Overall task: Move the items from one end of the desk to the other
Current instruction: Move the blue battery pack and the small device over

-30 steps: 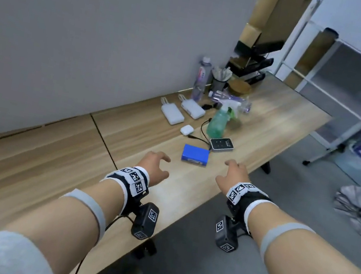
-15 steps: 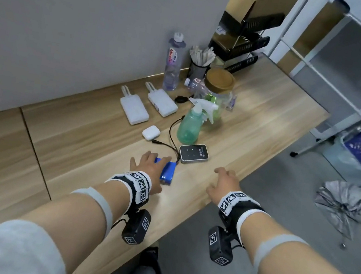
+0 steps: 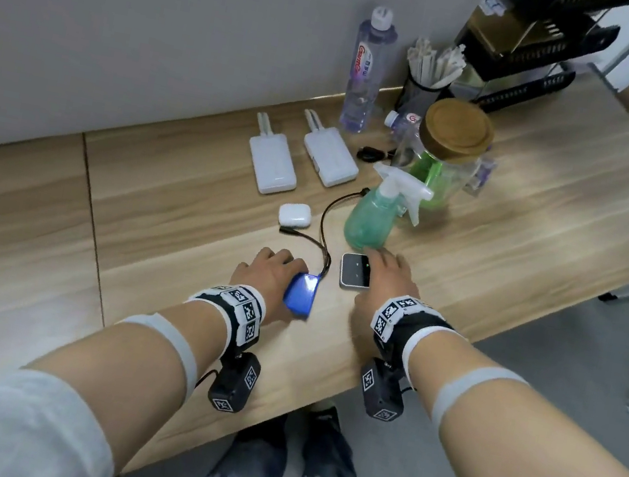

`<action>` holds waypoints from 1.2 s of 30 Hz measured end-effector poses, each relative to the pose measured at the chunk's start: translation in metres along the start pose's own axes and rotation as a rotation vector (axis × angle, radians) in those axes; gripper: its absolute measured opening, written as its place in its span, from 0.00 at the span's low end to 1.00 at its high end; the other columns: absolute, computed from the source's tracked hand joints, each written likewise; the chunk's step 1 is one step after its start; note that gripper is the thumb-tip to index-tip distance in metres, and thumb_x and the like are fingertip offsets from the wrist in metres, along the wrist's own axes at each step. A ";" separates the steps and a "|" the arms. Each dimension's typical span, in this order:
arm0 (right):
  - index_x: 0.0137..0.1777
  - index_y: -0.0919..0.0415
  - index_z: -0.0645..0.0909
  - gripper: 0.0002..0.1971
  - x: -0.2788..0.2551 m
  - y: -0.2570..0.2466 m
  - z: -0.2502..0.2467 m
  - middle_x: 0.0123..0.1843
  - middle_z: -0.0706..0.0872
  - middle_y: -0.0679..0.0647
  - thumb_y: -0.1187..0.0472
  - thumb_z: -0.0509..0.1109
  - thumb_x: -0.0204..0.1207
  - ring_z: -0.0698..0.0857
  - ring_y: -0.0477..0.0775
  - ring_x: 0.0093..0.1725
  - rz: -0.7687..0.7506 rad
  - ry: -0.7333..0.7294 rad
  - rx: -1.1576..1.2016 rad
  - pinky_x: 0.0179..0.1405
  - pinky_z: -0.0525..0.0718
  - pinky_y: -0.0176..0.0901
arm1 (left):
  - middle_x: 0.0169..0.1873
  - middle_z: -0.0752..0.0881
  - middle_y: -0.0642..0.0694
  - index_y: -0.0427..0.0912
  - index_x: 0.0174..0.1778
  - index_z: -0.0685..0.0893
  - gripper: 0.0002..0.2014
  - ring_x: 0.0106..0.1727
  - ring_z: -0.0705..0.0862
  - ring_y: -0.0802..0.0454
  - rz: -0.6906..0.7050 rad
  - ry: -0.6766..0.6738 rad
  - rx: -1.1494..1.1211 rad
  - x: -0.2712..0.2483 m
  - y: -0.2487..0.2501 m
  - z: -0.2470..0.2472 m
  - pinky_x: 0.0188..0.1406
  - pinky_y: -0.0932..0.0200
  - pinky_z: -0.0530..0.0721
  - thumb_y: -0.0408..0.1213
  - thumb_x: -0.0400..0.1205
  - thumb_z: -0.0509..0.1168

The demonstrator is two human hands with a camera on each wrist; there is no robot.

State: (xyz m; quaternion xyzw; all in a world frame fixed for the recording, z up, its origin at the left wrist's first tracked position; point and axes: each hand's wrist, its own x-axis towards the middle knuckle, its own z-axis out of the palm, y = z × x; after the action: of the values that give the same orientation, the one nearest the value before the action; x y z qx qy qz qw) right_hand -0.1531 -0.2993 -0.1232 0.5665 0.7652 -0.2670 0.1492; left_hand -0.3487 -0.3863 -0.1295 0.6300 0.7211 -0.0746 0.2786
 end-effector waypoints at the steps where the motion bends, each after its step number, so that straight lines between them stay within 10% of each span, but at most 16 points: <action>1: 0.82 0.49 0.57 0.43 0.004 -0.002 0.000 0.84 0.61 0.52 0.63 0.72 0.69 0.54 0.66 0.85 0.005 -0.015 -0.037 0.74 0.73 0.62 | 0.63 0.77 0.54 0.59 0.69 0.71 0.37 0.66 0.73 0.46 -0.043 0.005 -0.066 -0.003 -0.001 -0.002 0.55 0.43 0.81 0.56 0.66 0.78; 7: 0.70 0.52 0.65 0.36 0.007 -0.020 0.006 0.72 0.66 0.56 0.61 0.75 0.63 0.65 0.62 0.73 0.000 0.020 -0.173 0.48 0.77 0.54 | 0.47 0.84 0.44 0.52 0.61 0.64 0.35 0.42 0.84 0.43 -0.251 0.084 -0.568 -0.034 -0.008 -0.014 0.42 0.42 0.88 0.42 0.66 0.80; 18: 0.60 0.58 0.65 0.31 -0.026 -0.118 -0.022 0.57 0.76 0.58 0.53 0.77 0.61 0.82 0.62 0.55 -0.421 -0.040 0.129 0.50 0.82 0.50 | 0.48 0.84 0.41 0.72 0.82 0.43 0.61 0.36 0.86 0.42 -0.447 0.494 -0.957 -0.148 -0.040 -0.049 0.34 0.46 0.92 0.32 0.67 0.78; 25: 0.55 0.56 0.67 0.26 -0.063 -0.228 -0.027 0.56 0.78 0.57 0.52 0.77 0.62 0.80 0.62 0.55 -0.652 -0.016 0.053 0.51 0.80 0.49 | 0.53 0.82 0.43 0.63 0.81 0.52 0.55 0.47 0.87 0.43 -0.580 0.679 -0.989 -0.244 -0.100 -0.060 0.54 0.41 0.90 0.34 0.66 0.80; 31: 0.59 0.56 0.70 0.27 -0.109 -0.319 0.015 0.57 0.79 0.57 0.50 0.76 0.63 0.81 0.62 0.55 -0.733 -0.034 -0.028 0.47 0.76 0.44 | 0.47 0.78 0.47 0.50 0.68 0.61 0.38 0.36 0.81 0.51 -0.690 0.722 -1.032 -0.337 -0.178 -0.041 0.27 0.63 0.84 0.29 0.72 0.79; 36: 0.66 0.56 0.72 0.32 -0.164 -0.408 0.069 0.57 0.82 0.55 0.52 0.79 0.64 0.83 0.58 0.54 -0.746 -0.121 0.052 0.50 0.81 0.46 | 0.52 0.82 0.46 0.44 0.65 0.69 0.34 0.44 0.82 0.55 -0.694 0.754 -1.067 -0.420 -0.262 -0.022 0.36 0.64 0.81 0.37 0.69 0.81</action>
State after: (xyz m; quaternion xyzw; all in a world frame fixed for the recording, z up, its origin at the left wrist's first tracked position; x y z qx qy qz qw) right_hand -0.4932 -0.5560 0.0052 0.2357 0.9017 -0.3553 0.0722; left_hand -0.5829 -0.7917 0.0334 0.1275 0.8638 0.4239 0.2407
